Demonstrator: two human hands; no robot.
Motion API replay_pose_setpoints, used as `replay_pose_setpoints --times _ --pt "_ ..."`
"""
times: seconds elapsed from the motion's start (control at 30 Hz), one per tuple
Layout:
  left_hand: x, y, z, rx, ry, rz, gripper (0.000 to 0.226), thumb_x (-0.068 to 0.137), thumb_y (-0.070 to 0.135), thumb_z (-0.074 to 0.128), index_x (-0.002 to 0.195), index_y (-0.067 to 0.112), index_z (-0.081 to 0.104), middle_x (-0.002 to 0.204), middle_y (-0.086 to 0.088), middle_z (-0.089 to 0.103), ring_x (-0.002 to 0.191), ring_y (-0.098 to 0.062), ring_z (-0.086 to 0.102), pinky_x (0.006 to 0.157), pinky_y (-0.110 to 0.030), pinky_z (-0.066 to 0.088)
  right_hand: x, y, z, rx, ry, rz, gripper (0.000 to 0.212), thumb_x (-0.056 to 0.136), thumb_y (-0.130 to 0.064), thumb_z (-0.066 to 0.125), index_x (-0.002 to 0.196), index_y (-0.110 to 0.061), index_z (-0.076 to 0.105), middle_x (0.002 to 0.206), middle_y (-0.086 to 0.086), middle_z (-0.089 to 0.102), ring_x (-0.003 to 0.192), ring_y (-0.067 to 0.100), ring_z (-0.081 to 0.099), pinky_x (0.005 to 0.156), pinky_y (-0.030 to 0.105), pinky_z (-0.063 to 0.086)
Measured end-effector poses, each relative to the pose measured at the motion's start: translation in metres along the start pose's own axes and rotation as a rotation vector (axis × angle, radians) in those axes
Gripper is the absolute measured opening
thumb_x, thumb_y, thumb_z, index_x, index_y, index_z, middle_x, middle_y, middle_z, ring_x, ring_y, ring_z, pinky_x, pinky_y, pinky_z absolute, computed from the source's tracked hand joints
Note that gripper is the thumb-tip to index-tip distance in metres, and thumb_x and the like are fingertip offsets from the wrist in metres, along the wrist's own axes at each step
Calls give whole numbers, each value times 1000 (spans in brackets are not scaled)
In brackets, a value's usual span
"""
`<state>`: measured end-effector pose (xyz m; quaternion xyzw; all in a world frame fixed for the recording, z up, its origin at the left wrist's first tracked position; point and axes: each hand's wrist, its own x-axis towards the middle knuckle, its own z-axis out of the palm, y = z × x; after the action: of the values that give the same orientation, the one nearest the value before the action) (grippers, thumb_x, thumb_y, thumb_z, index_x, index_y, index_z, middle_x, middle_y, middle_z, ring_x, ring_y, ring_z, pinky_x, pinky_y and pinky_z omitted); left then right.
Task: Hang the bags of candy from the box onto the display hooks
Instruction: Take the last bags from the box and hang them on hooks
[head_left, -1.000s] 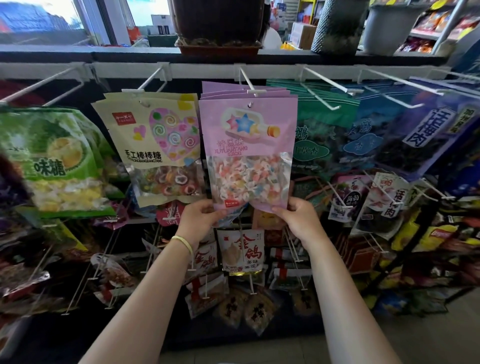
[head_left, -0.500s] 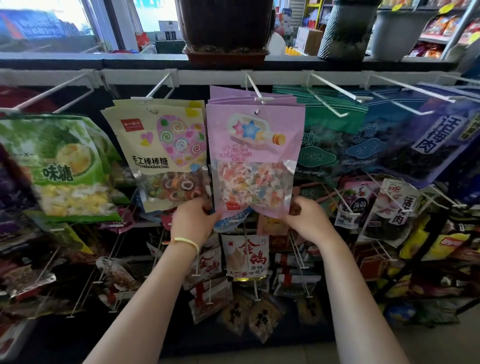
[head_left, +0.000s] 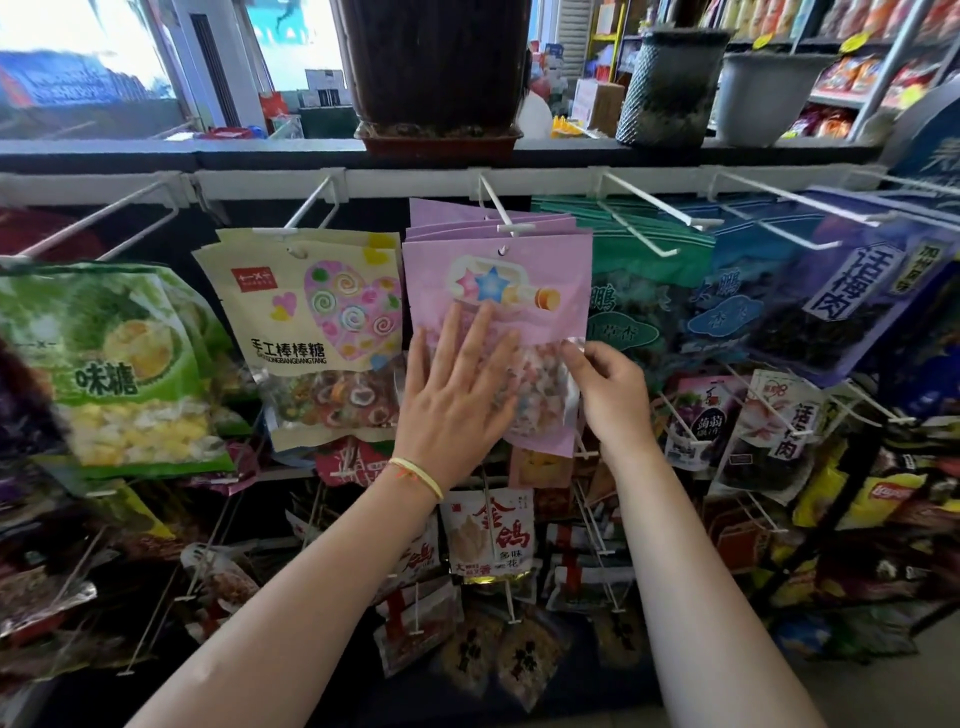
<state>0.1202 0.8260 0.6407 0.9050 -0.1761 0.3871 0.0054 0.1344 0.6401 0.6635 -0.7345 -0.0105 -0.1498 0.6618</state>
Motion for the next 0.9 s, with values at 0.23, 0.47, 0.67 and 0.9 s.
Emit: replay_pose_setpoints --times 0.23,0.47,0.67,0.9 --pt "0 -3 -10 -51 -38 17 59 100 43 50 153 20 39 165 -11 22 153 -35 16 118 -59 25 -8 -6 3 -27 56 -27 25 98 -24 64 74 -19 67 69 -5 64 60 -1 56 55 14 41" --pt "-43 -27 -47 -259 -161 13 37 93 26 57 128 16 62 143 -11 53 130 -32 51 94 -45 51 -51 3 21 -288 480 75 7 96 -20 62 99 -14 64 103 5 65 90 20 61 74 27 43" --pt "-128 -109 -110 -372 -414 -201 26 100 33 48 89 18 68 76 2 65 69 -21 62 51 -29 36 -143 -37 127 -309 376 -57 4 99 -19 58 96 -17 56 82 -9 57 71 4 53 63 13 40" --pt "-265 -263 -192 -597 -554 -631 22 98 31 56 96 21 75 84 5 72 78 -16 66 69 -33 55 -261 -65 295 -564 -418 86 17 102 -33 55 94 -25 68 85 -4 68 71 8 60 56 19 40"
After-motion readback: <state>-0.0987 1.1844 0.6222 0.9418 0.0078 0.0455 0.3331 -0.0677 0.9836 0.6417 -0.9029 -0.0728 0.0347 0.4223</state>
